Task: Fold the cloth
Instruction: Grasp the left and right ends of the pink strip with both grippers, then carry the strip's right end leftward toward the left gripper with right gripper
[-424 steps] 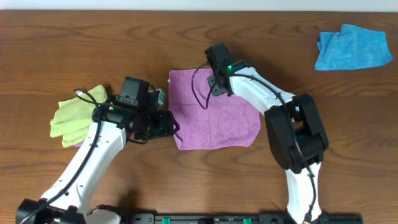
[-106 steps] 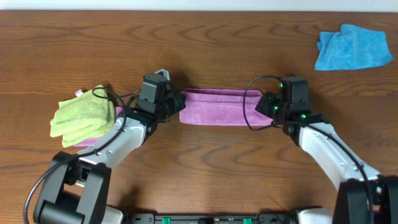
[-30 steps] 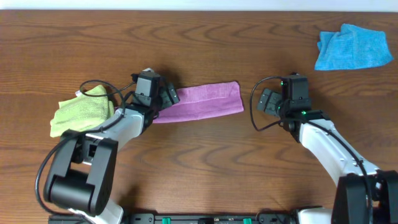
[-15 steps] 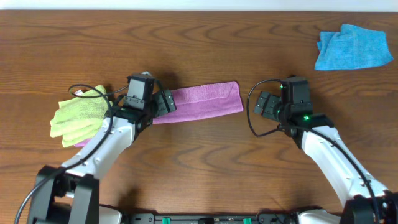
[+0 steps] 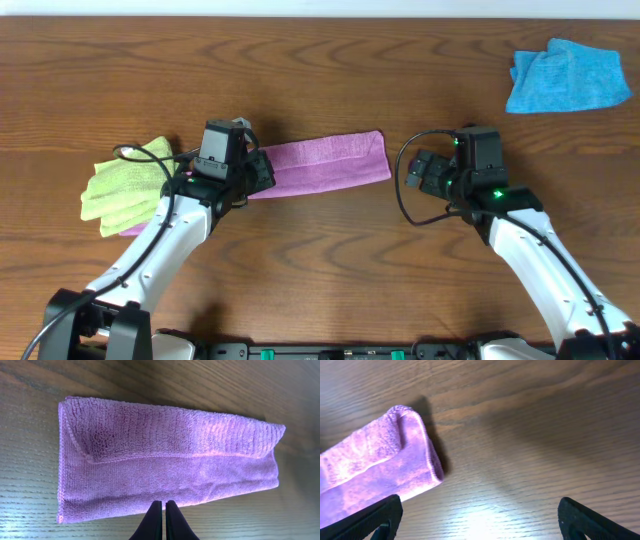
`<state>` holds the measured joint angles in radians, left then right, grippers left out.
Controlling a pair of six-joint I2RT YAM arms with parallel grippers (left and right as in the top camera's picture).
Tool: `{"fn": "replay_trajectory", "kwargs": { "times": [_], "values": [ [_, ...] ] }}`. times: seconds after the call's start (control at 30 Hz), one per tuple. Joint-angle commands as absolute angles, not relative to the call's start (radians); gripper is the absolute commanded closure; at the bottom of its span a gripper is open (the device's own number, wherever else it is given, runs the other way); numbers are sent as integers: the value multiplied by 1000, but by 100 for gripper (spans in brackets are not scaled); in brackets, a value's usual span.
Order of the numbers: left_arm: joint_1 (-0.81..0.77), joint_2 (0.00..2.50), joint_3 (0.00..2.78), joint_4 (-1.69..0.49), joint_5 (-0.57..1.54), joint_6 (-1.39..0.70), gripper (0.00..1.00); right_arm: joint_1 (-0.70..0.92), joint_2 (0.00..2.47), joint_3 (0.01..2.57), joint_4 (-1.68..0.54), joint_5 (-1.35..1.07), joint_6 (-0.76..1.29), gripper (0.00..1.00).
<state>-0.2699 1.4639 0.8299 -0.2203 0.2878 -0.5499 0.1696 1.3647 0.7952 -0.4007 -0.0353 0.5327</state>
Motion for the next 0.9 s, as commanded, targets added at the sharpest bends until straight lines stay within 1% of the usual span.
{"fn": "replay_trajectory", "kwargs": {
  "times": [0.0, 0.13, 0.4, 0.47, 0.67, 0.87],
  "values": [
    [-270, 1478, 860, -192, 274, -566, 94, 178, 1349, 806, -400, -97, 604, 1],
    [-270, 1547, 863, -133, 259, -596, 94, 179, 1349, 806, -382, -141, 664, 1],
    [-271, 1731, 936, -136, 251, -604, 95, 247, 1387, 806, -321, -146, 730, 1],
    [-271, 1754, 960, -150, 234, -577, 94, 250, 1421, 806, -301, -147, 762, 1],
    [-297, 1767, 998, -233, 76, -453, 94, 250, 1514, 806, -220, -177, 818, 1],
    [-309, 1778, 998, -250, 10, -411, 95, 250, 1565, 806, -160, -211, 876, 1]
  ]
}}
